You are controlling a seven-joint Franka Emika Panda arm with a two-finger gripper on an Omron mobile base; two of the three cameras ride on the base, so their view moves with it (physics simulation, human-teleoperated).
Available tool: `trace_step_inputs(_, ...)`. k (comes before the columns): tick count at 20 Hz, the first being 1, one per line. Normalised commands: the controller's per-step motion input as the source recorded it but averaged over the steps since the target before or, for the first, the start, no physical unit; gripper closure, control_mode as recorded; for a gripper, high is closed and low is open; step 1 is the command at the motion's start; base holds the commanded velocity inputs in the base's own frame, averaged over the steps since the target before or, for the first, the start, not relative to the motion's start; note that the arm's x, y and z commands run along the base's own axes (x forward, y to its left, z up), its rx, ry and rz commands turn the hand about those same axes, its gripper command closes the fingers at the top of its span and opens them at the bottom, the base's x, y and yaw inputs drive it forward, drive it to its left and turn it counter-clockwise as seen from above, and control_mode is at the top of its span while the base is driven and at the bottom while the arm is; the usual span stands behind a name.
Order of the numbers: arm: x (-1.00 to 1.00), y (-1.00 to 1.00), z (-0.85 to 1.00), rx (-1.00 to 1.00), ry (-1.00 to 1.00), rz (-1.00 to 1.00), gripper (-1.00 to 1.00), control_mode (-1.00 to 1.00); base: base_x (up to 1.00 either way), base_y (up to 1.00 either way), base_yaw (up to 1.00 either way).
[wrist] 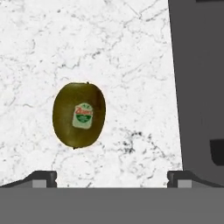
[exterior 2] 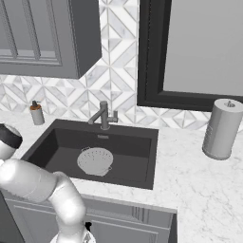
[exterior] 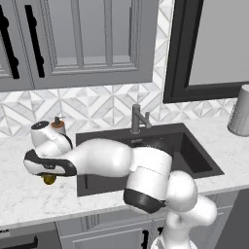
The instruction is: Put the colander in the sink, put the kiwi in the colander, and turn on the sink faucet and pour water over the colander.
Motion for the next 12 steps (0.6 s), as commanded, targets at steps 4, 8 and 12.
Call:
trace_step_inputs(4,0.03,0.15,-0.08,0.0,0.04,0.01,-1.0,-1.0,0.0,0.0,0.0)
trace_step_inputs(8,0.05,0.0,-0.03,0.0,0.04,0.0,-1.0,-1.0,0.0,0.0,0.0)
trace_step_inputs(12,0.05,0.0,-0.21,0.0,0.02,0.02,-1.0,-1.0,0.0,0.0,0.0)
